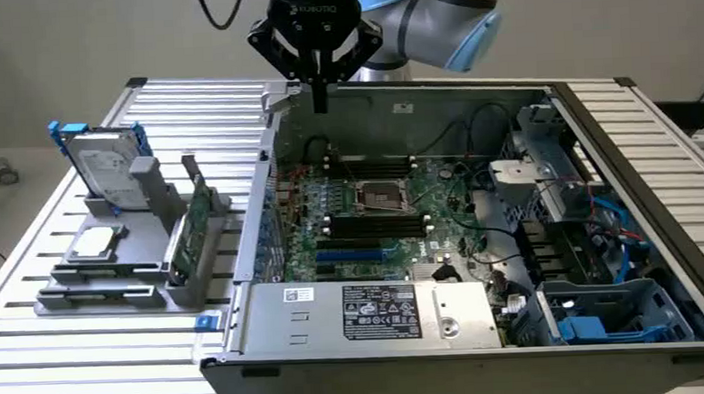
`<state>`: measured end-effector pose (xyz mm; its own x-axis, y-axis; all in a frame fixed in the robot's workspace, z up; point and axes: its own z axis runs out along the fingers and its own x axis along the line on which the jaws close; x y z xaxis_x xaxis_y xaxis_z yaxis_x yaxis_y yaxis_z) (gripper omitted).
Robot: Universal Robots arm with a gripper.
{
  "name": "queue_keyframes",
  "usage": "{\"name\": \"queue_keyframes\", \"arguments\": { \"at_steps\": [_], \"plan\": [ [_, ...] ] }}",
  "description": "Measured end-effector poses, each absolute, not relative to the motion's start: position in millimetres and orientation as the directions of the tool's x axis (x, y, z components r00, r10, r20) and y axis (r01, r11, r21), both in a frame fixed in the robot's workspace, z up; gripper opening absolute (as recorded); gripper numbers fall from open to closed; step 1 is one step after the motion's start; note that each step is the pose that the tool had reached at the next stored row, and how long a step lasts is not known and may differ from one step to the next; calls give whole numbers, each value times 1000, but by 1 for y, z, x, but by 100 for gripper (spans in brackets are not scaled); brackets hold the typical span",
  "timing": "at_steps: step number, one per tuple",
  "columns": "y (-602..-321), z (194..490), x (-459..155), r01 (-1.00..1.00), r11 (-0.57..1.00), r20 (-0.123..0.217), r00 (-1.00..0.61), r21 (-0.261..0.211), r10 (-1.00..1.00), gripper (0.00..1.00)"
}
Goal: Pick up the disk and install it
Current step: 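Reach for the disk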
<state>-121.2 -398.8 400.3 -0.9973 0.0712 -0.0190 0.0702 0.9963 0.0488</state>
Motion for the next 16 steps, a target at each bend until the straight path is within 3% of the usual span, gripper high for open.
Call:
{"name": "queue_keyframes", "arguments": {
  "at_steps": [16],
  "plan": [
    [-399,401,-143,70,996,-19,-997,49,71,11]
  ]
}}
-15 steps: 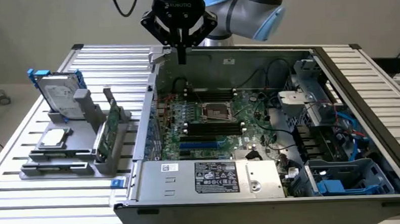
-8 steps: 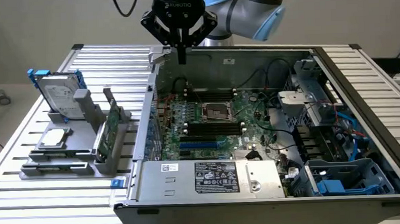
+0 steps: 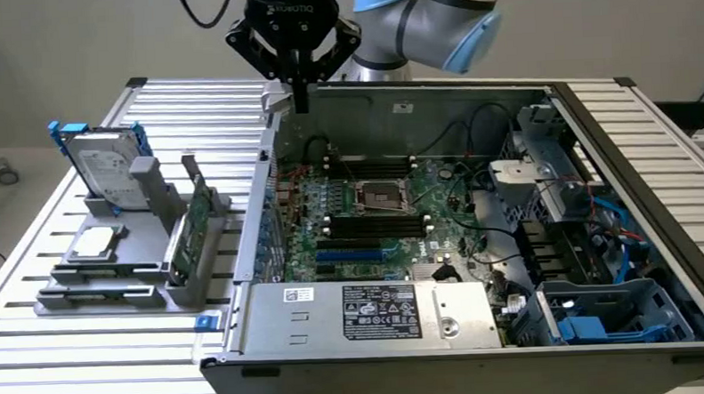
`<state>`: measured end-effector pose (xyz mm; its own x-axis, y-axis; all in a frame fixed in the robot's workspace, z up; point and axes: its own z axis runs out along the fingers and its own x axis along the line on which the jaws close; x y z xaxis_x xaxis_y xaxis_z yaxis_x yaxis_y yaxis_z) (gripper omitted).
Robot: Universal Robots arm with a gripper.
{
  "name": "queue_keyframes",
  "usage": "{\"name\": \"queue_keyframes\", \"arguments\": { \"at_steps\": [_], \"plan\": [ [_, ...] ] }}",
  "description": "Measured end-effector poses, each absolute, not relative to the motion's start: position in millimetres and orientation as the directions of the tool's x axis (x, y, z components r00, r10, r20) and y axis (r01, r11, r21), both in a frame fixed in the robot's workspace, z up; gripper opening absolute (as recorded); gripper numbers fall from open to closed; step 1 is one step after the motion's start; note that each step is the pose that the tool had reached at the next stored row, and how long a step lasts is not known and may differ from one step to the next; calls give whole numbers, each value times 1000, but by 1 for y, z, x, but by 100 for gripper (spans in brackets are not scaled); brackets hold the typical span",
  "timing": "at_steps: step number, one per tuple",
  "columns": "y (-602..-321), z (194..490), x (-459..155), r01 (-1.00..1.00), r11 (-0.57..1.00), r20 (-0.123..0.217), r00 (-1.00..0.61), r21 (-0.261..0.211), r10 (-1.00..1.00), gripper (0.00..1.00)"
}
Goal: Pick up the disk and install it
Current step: 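Reach for the disk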
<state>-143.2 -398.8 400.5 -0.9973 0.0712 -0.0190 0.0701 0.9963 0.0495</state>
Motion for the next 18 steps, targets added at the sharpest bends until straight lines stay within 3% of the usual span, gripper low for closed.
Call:
{"name": "queue_keyframes", "arguments": {
  "at_steps": [18],
  "plan": [
    [-389,393,-225,70,996,-19,-997,52,71,11]
  ]
}}
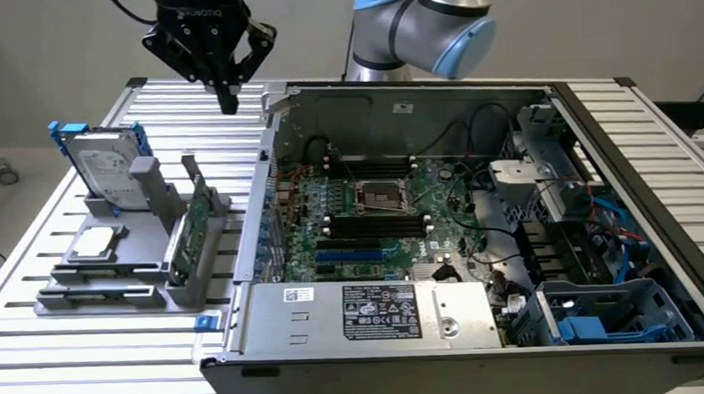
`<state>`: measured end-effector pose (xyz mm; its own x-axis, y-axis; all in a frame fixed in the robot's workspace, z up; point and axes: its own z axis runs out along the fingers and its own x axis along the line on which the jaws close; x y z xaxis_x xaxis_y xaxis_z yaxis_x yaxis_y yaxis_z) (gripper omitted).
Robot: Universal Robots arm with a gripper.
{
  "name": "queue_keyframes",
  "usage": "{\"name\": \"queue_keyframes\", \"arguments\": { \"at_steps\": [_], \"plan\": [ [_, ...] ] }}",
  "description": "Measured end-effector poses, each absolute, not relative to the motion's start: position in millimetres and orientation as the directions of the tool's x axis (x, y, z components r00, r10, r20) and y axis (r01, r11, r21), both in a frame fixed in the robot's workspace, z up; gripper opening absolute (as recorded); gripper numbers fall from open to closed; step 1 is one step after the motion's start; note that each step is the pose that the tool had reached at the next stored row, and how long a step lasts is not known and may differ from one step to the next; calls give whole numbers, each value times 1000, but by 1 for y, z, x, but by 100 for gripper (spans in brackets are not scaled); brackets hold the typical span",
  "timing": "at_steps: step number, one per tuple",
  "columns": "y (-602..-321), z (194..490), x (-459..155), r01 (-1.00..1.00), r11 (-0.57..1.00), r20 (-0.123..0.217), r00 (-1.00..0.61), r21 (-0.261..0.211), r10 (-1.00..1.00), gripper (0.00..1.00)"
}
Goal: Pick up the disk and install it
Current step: 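Reach for the disk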
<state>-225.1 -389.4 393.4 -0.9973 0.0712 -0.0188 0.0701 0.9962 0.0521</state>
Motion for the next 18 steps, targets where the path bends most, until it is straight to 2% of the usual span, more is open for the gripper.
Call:
{"name": "queue_keyframes", "arguments": {
  "at_steps": [18],
  "plan": [
    [-369,387,-307,70,996,-19,-997,52,71,11]
  ]
}}
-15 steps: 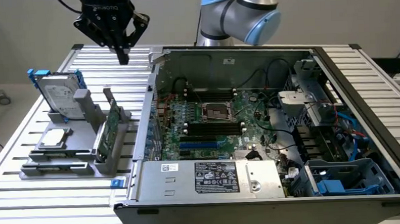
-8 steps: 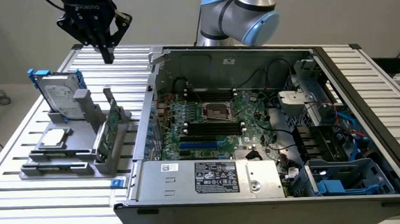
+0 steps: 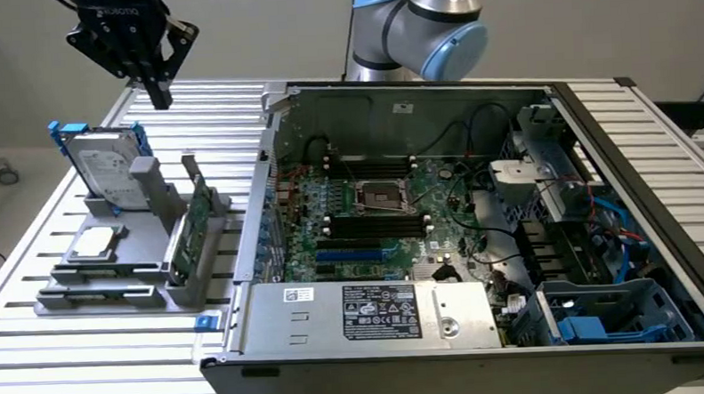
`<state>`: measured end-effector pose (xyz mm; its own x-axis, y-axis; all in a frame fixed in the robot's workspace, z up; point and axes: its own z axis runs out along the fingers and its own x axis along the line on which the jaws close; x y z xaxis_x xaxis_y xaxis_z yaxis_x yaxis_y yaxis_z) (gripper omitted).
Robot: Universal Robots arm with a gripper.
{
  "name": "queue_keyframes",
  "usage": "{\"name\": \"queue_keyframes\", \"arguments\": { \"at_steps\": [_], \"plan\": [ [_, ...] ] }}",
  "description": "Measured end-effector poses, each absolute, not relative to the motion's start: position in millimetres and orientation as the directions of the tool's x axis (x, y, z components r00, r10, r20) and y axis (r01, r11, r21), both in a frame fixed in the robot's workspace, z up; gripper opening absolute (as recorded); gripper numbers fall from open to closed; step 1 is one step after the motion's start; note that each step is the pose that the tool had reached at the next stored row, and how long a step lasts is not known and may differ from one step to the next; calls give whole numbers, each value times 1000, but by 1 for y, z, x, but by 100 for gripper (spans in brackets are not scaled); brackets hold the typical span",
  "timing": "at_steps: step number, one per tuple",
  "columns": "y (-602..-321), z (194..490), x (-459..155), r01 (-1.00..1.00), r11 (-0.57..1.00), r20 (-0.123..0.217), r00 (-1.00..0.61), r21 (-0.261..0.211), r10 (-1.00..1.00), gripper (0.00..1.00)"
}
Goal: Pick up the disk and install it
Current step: 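Reach for the disk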
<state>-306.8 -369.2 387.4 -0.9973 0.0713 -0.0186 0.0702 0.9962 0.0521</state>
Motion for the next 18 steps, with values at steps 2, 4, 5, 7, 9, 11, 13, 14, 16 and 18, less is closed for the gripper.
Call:
{"name": "queue_keyframes", "arguments": {
  "at_steps": [2,4,5,7,9,11,13,14,16,18],
  "plan": [
    [-367,387,-316,70,996,-19,-997,52,71,11],
    [-365,386,-325,70,996,-18,-997,52,71,11],
    [-364,386,-330,70,996,-18,-997,52,71,11],
    [-362,386,-339,70,996,-18,-997,52,71,11],
    [-360,386,-348,70,996,-18,-997,52,71,11],
    [-357,385,-357,70,996,-17,-997,52,71,11],
    [-355,385,-366,70,996,-16,-997,52,71,11],
    [-354,385,-370,70,996,-16,-997,52,71,11],
    [-352,385,-380,70,996,-15,-997,52,71,11],
    [-350,384,-389,71,996,-13,-997,52,71,11]
  ]
}}
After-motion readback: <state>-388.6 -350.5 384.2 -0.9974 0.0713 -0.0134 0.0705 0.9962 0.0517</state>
